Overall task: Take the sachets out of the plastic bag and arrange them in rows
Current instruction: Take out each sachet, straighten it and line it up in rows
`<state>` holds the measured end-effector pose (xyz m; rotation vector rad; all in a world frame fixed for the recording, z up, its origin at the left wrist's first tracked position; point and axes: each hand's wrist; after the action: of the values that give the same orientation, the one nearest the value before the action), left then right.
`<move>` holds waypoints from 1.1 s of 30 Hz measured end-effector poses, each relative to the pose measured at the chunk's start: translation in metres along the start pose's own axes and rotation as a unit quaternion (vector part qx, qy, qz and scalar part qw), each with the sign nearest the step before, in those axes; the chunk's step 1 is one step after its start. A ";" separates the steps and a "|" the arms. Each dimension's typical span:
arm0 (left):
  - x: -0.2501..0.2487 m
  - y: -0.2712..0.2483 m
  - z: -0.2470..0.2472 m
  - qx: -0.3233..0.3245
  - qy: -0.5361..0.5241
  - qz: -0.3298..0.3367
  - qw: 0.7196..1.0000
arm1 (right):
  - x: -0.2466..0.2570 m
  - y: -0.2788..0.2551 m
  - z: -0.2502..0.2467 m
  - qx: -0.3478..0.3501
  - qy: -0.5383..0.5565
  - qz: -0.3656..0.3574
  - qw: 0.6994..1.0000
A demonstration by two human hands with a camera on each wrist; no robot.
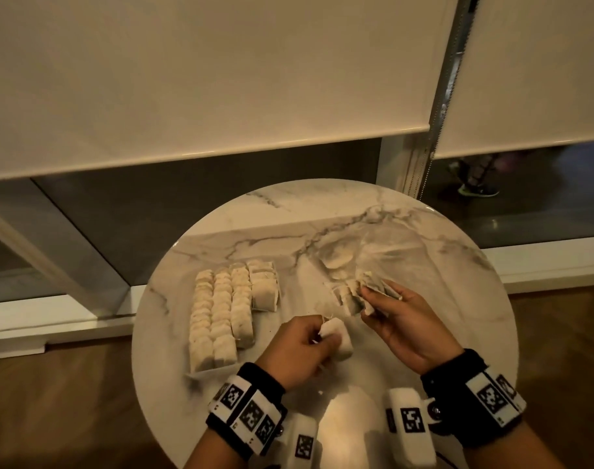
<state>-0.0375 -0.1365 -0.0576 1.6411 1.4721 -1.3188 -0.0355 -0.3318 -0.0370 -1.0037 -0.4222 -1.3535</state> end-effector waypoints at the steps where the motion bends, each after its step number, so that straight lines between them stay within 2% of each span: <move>1: 0.002 -0.002 -0.004 -0.018 0.011 0.012 1.000 | -0.005 0.002 -0.002 -0.016 -0.031 -0.012 0.999; 5: 0.003 -0.008 -0.023 -0.088 0.000 0.038 0.995 | -0.026 0.009 -0.007 -0.054 -0.131 -0.035 0.989; 9: 0.007 -0.010 -0.036 -0.140 -0.036 0.029 0.989 | -0.043 0.012 -0.007 -0.033 -0.228 -0.039 0.972; 11: 0.010 -0.011 -0.040 -0.159 -0.045 0.019 0.986 | -0.051 0.015 -0.010 -0.025 -0.313 -0.061 0.947; 14: 0.014 -0.012 -0.043 -0.174 -0.056 0.004 0.983 | -0.053 0.015 -0.012 -0.013 -0.441 -0.089 0.893; 16: 0.016 -0.013 -0.043 -0.179 -0.057 0.001 0.982 | -0.048 0.015 -0.013 0.004 -0.470 -0.086 0.879; 20: 0.019 -0.013 -0.041 -0.186 -0.068 0.008 0.980 | -0.033 0.014 -0.012 -0.007 -0.462 -0.106 0.880; 24: 0.016 -0.014 -0.041 -0.183 -0.080 0.025 0.979 | -0.018 0.006 0.000 -0.034 -0.411 -0.139 0.901; 28: 0.009 -0.017 -0.039 -0.177 -0.103 0.037 0.978 | -0.015 -0.004 0.019 0.036 -0.352 -0.140 0.925; 31: 0.002 -0.020 -0.037 -0.163 -0.149 0.036 0.975 | -0.023 -0.004 0.031 0.096 -0.373 -0.121 0.915; 33: 0.000 -0.021 -0.039 -0.156 -0.156 0.043 0.974 | -0.028 -0.004 0.037 0.103 -0.385 -0.117 0.910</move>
<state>-0.0464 -0.0971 -0.0395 1.2220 1.3233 -1.1663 -0.0346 -0.2847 -0.0370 -1.3164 -1.2872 -1.0374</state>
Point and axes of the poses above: each hand's wrist, its own y-axis towards the middle knuckle, its own z-axis out of the palm, x = y × z, and after that the axes turned 9 degrees about -x, right-handed
